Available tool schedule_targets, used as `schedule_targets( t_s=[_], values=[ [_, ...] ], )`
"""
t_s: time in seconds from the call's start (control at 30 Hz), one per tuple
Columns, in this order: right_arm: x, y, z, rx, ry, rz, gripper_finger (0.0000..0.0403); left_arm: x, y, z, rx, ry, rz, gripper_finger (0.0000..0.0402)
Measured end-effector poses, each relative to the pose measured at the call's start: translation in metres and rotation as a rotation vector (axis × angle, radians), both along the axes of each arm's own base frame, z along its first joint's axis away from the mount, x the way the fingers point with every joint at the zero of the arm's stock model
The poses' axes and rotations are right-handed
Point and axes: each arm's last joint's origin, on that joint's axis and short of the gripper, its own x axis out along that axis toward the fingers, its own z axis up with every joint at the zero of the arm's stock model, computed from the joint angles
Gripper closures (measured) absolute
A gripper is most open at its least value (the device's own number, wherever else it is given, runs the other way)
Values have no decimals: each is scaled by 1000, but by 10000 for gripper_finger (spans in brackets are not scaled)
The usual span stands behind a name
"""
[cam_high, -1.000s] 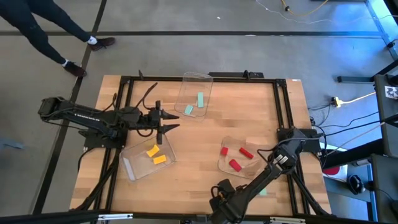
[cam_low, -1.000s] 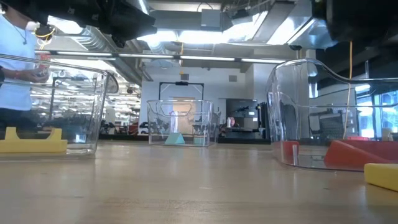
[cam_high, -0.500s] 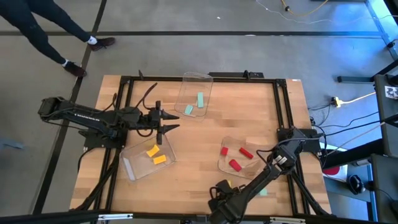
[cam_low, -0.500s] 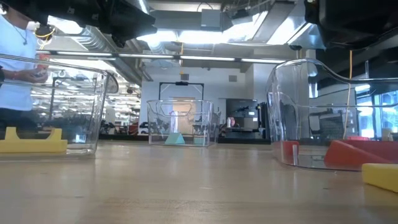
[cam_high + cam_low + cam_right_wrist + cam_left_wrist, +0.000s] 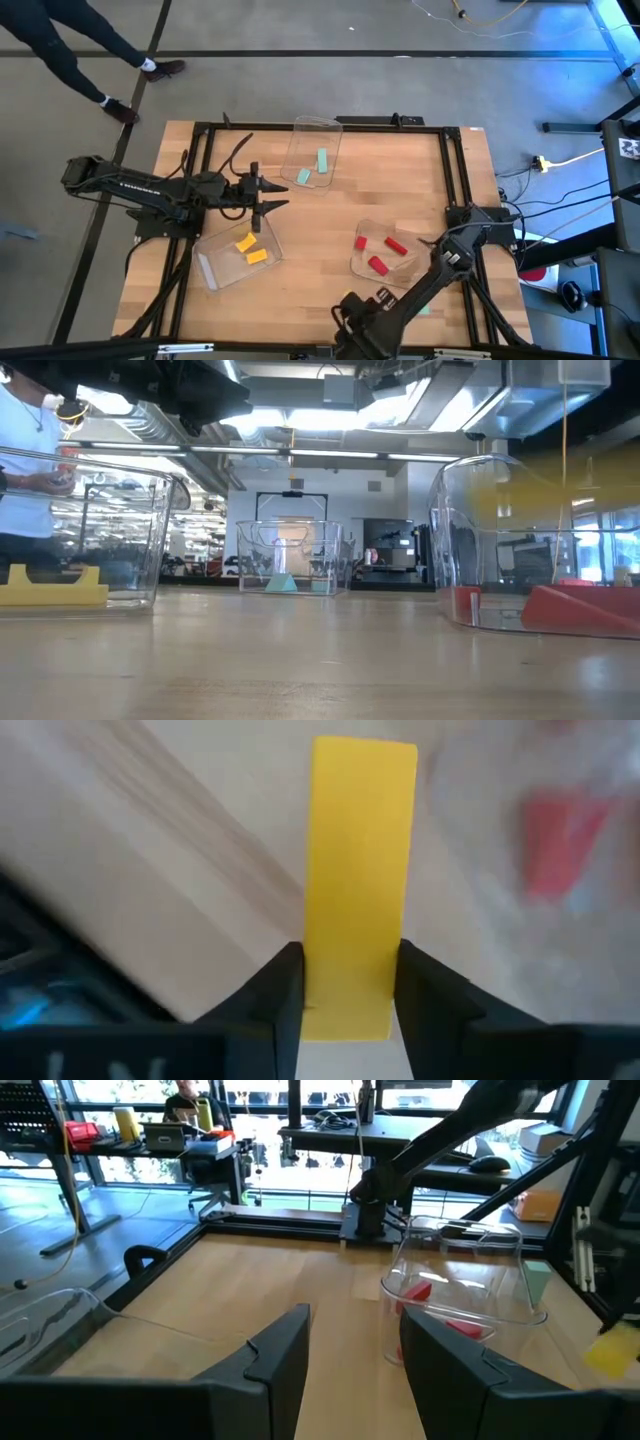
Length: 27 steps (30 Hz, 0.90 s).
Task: Sort & place blocks by color
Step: Put the yellow block into the bottom left transparent bin
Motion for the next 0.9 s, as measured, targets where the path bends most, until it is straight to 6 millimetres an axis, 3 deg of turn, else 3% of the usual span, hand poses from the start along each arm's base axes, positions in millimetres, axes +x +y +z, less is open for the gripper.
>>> schedule_targets(
  t_s=[0.13, 0.27, 0.43, 0.5, 0.67, 0.9],
  values=[
    [0, -6, 42, -23, -209, 106, 279, 0, 0, 0, -2, 0, 0, 253],
    [-11, -25, 81, -99, -312, 173, 279, 0, 0, 0, -20, 0, 1, 253],
    [-11, -57, 109, -224, -373, 288, 279, 0, 0, 0, -20, 1, 2, 253],
    [-8, -75, 110, -244, -353, 310, 279, 0, 0, 0, -19, 1, 1, 253],
    [-2, -123, 89, -212, -266, 336, 279, 0, 0, -1, -18, 2, 2, 253],
    [9, -187, 76, -212, -588, 500, 279, 0, 0, -3, -28, 28, 2, 253]
  ],
)
